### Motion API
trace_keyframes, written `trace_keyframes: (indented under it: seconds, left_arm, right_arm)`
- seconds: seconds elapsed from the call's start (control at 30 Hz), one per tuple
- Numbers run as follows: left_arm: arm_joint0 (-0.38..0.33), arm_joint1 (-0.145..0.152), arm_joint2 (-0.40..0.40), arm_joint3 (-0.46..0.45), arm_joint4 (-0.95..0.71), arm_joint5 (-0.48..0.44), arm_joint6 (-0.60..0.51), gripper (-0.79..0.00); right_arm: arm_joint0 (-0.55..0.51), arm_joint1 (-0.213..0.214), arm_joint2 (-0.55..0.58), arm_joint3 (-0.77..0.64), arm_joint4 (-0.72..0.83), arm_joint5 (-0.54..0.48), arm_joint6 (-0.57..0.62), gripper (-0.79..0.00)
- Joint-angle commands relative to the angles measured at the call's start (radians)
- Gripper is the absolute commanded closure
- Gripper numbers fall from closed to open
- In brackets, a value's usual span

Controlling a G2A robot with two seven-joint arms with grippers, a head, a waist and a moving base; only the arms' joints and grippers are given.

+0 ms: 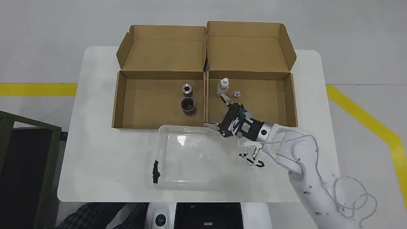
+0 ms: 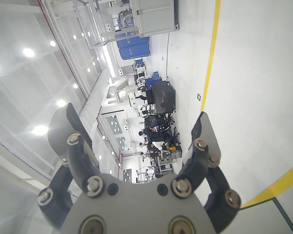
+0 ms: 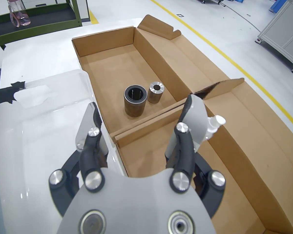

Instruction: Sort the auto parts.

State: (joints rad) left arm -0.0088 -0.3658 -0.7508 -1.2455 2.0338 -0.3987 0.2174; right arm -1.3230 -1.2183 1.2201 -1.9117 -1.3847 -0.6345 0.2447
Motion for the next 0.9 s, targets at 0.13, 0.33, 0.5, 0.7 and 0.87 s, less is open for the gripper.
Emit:
trace_keyframes:
  seconds: [0.13,0.33,0.5,0.7,0.87]
  left_arm:
    - [0.0,0.0,0.0,0.0,0.0,0.0,0.0,-0.785]
    - [0.0,0.0,0.0,0.0,0.0,0.0,0.0,-0.785]
    - [0.0,0.0,0.0,0.0,0.0,0.0,0.0,-0.785]
    - [0.0,0.0,0.0,0.0,0.0,0.0,0.0,-0.785]
    - [0.0,0.0,0.0,0.0,0.0,0.0,0.0,-0.785]
  right_arm:
    - [-0.115,0.022,0.123,-0.019,-0.021,-0.007,-0.126,-0.785]
    - [-0.205,0.037,0.237,-0.038,-0.012,0.002,-0.23,-0.785]
    - [-0.275,0.046,0.332,-0.035,-0.001,0.013,-0.337,-0.785]
    - [-0.359,0.056,0.434,-0.016,-0.011,0.022,-0.476,-0.785]
    - [-0.407,0.06,0.499,0.012,0.006,0.031,-0.543,-0.785]
